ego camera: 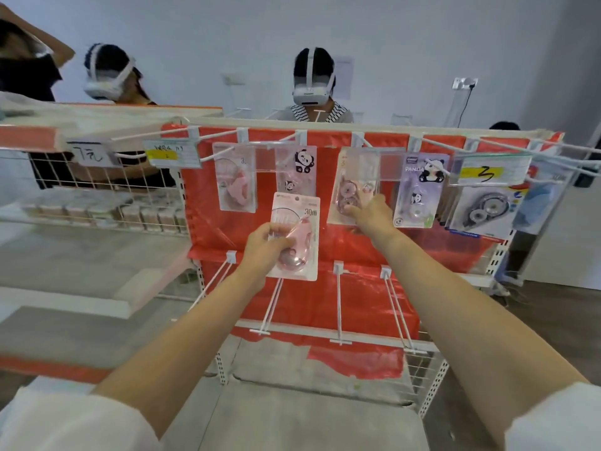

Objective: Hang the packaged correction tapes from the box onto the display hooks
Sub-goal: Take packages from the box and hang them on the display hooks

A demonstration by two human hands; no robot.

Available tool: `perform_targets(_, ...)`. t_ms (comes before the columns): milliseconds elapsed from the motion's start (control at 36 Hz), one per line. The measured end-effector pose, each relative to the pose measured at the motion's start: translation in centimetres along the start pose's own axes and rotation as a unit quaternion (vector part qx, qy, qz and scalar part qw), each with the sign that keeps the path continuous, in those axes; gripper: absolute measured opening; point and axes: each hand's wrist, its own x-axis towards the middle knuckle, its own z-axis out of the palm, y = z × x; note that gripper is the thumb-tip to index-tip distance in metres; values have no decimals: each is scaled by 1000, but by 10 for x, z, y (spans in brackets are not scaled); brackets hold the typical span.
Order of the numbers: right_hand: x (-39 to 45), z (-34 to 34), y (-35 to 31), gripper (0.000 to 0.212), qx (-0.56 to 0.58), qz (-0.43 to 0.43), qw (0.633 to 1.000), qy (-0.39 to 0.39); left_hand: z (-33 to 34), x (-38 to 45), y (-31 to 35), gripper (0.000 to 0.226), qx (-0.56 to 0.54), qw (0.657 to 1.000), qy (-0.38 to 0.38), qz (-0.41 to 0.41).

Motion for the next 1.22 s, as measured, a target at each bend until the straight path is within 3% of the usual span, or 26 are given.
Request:
perform_targets(83, 12, 1, 6, 59, -25, 4, 1000, 9, 3, -2, 0, 19, 13, 1000, -5, 7)
perform_targets(194, 18, 0, 17, 55, -129, -24, 991, 12, 4, -5, -3, 18, 33, 999, -20, 26)
perform_targets(556, 2, -2, 24, 53, -295, -67, 953, 16, -10, 3, -5, 20, 44, 997, -61, 29)
perform_targets(722, -25, 21, 28, 26, -367, -39, 927, -73, -35, 16, -11, 47, 30, 998, -50, 35)
perform_targets(806, -41, 42, 22, 25, -383, -44, 914, -127, -50, 21, -11, 59, -19, 999, -46, 6)
perform_targets(889, -57, 66, 5, 28, -323, -60, 928, -177, -63, 26, -11, 62, -51, 997, -36, -38)
perform_targets(1000, -81, 101, -16, 41, -112, -34, 966, -231, -83, 30, -13, 52, -69, 996, -13, -59)
perform_targets(1056, -89, 117, -25, 43, -53, -16, 972, -230, -97, 29, -12, 38, -73, 996, -13, -53)
perform_targets(1139, -102, 137, -33, 25, 13, -11, 971, -240, -116, 28, -12, 35, -78, 996, -24, -39)
perform_targets(1222, -107, 152, -34, 44, 50, -14, 966, -253, -135, 26, -8, 31, -39, 998, -50, 4)
